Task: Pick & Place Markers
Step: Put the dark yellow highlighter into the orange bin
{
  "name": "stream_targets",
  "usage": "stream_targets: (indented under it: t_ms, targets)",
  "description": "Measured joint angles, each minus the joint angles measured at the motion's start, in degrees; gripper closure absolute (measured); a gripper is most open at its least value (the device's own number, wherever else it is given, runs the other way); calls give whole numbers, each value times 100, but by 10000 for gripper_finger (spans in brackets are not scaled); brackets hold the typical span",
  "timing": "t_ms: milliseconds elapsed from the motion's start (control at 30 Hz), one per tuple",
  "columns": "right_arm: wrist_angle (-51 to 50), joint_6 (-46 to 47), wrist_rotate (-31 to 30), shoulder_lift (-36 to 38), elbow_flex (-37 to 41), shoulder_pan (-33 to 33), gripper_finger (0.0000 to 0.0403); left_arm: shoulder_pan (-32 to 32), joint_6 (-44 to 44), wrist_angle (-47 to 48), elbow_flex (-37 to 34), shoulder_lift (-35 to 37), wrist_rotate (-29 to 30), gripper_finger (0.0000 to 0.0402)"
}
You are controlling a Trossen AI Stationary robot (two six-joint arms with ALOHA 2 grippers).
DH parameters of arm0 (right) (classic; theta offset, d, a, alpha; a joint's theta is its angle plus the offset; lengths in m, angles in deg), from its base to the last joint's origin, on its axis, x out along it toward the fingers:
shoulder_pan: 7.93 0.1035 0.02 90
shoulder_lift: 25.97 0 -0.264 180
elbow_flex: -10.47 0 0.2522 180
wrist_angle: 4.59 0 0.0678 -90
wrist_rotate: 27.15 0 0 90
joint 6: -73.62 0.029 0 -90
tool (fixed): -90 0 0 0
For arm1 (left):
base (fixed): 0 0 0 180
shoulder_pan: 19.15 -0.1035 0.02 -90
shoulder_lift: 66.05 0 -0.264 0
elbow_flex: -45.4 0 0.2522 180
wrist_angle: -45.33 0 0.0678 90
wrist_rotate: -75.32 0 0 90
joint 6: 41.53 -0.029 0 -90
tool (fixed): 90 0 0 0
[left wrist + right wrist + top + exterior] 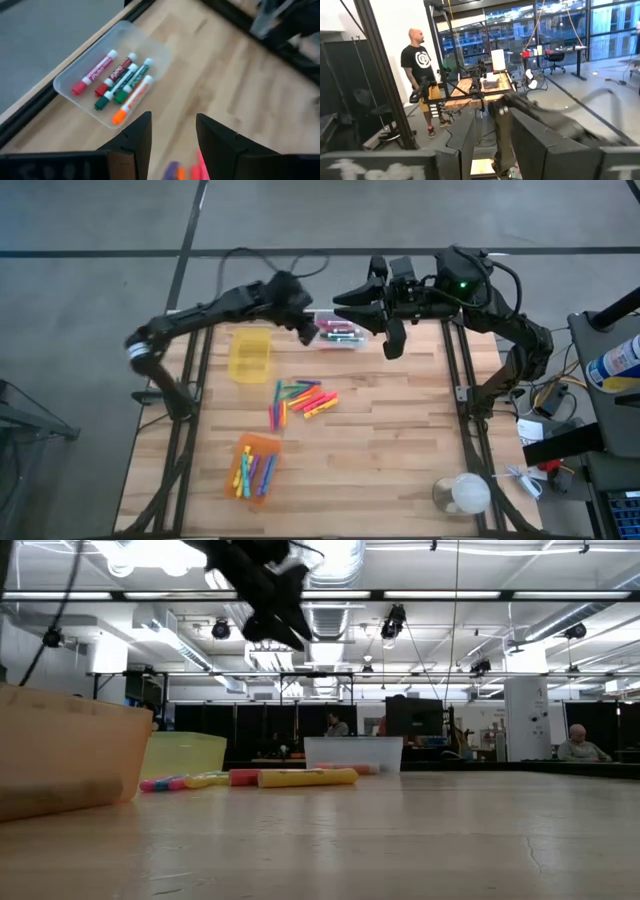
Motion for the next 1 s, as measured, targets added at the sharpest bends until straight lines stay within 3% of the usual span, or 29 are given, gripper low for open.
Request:
stream_targets:
  t_ms: [267, 500, 700, 1000]
  targets:
    - [-5, 1, 0, -18, 557, -28, 291, 267, 761, -486, -1614, 2242, -31, 254]
    - [49, 177, -132, -45, 1176, -72, 304, 433, 1792, -653, -2506, 3694, -34, 254]
    - [102, 271, -133, -45, 1890, -68, 312, 529, 2055, -793, -2787, 4458, -33, 254]
    - [124, 451, -136, -47, 3063, -68, 325, 546, 2371, -1059, -2792, 5007, -102, 255]
